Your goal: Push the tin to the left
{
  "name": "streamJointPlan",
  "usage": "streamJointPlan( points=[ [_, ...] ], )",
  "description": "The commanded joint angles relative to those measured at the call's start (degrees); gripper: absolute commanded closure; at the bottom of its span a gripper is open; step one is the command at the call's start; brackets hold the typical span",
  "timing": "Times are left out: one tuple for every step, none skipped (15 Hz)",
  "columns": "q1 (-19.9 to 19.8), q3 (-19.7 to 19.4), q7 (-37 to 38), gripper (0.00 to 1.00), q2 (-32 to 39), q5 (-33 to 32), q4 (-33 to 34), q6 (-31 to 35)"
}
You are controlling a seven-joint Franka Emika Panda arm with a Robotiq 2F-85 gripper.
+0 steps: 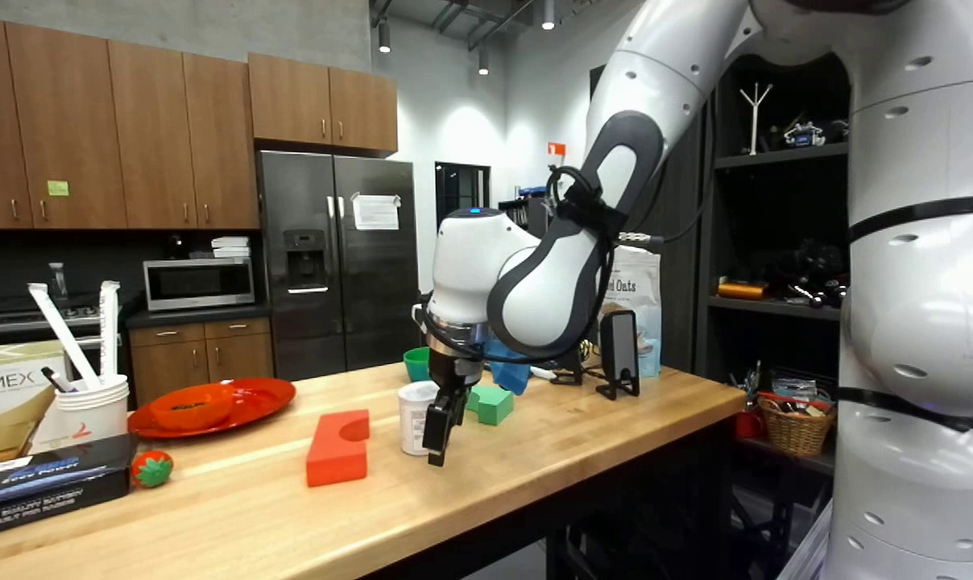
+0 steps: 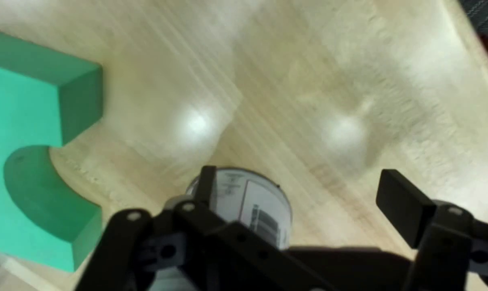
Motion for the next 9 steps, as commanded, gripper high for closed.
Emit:
streamJointPlan(
  points=[
    [0.26,-1.74,5.71,0.00,4.82,-9.31,6.13,-0.56],
    [0.65,-2.42,8.11,0.00,5.57,-13.01,7.45,-0.59],
    [0.83,-2.66,8.77,0.00,6.57,-14.68,8.69,-0.26],
    [1.08,-2.82,9.62,0.00,7.54,-16.46,9.97,0.08],
    [1.22,-2.80,10.14,0.00,8.40,-17.45,11.00,0.45],
    [1.30,-2.67,10.47,0.00,9.13,-18.00,11.90,0.70],
    [1.51,-2.69,10.91,0.00,9.78,-18.85,12.70,1.13],
    [1.79,-2.62,11.36,0.00,10.33,-19.22,13.39,1.30],
    [1.87,-2.50,11.22,0.00,10.97,-19.17,14.06,1.85]
  ],
)
